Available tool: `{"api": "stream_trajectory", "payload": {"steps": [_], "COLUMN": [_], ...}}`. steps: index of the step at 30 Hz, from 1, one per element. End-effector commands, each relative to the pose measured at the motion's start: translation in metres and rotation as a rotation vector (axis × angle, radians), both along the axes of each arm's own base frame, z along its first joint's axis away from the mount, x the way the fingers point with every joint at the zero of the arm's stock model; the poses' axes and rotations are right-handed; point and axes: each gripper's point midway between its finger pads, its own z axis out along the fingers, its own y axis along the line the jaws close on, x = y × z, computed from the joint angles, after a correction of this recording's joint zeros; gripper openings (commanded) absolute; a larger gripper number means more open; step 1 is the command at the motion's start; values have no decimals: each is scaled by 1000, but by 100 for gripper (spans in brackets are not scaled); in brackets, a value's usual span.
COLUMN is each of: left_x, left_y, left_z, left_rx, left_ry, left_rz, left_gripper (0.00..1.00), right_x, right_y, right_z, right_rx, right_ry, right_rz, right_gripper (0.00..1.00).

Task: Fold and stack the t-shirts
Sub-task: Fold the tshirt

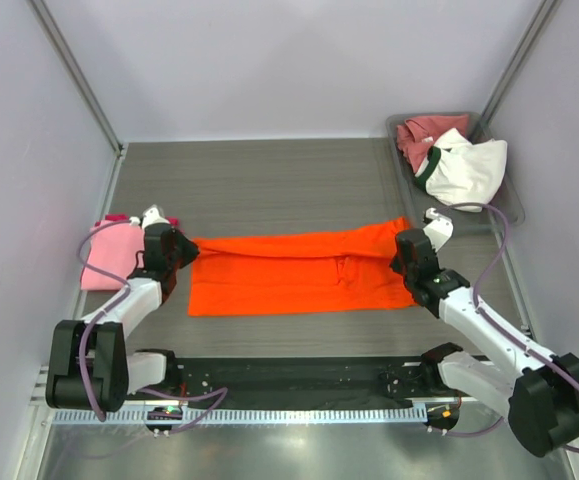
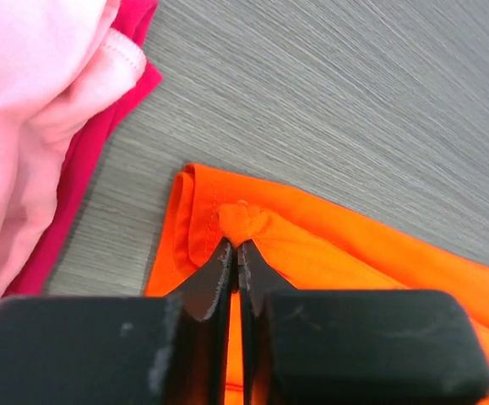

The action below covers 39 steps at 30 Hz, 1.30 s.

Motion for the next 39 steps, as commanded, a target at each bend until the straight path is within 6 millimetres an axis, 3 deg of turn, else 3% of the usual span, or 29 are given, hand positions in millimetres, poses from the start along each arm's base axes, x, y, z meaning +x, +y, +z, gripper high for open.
{"api": "stream_trajectory", "payload": {"steps": [1,2,3,4,7,9,13,14,15,16,17,18,19,21,22,24,26,27,29,33,39], "left_x": [4,2,2,-4,-10,-17,-21,-24,-21,-19,-21,-16,-14,-11,-5,-1,5,8,13,17,14], "left_y": [5,5,7,9,15,20,23,22,21,19,15,13,10,0,-3,-8,-10,-11,-13,-14,-3], "left_z": [14,14,19,15,33,39,72,71,86,92,87,97,100,83,92,73,67,52,48,29,8], "left_rx": [-16,-21,-21,-22,-23,-14,-18,-17,-25,-29,-35,-40,-43,-42,-35,-23,-8,-3,4,8,37], "left_ry": [-81,-85,-105,-104,-179,-191,-230,-203,-222,-227,-186,-192,-182,-90,-90,-4,41,96,135,201,259], "left_rz": [47,55,70,78,117,141,155,153,149,142,124,112,97,50,30,5,-15,-26,-43,-44,15], "left_gripper": [7,30,37,50,66,73,74,75,75,76,76,77,77,77,77,77,76,76,75,73,71], "right_x": [0,-5,-6,-8,-13,-13,-3,3,7,13,22,25,30,42,47,59,65,71,78,83,88], "right_y": [1,0,1,-2,-7,-8,2,13,21,29,38,52,61,74,76,81,83,85,90,101,104], "right_z": [9,7,9,10,22,31,40,50,50,40,49,47,30,34,28,17,11,3,-1,-25,-39], "right_rx": [57,64,80,81,93,97,56,74,75,66,69,92,81,84,75,43,23,7,4,-2,-28], "right_ry": [-82,-91,-109,-129,-206,-248,-225,-226,-210,-158,-155,-128,-61,-39,-15,33,55,80,97,170,208], "right_rz": [-55,-60,-63,-77,-79,-69,2,48,82,119,154,214,243,291,296,313,317,320,330,363,346], "right_gripper": [6,10,16,32,51,52,53,52,52,52,52,52,52,52,52,53,53,53,53,53,57]}}
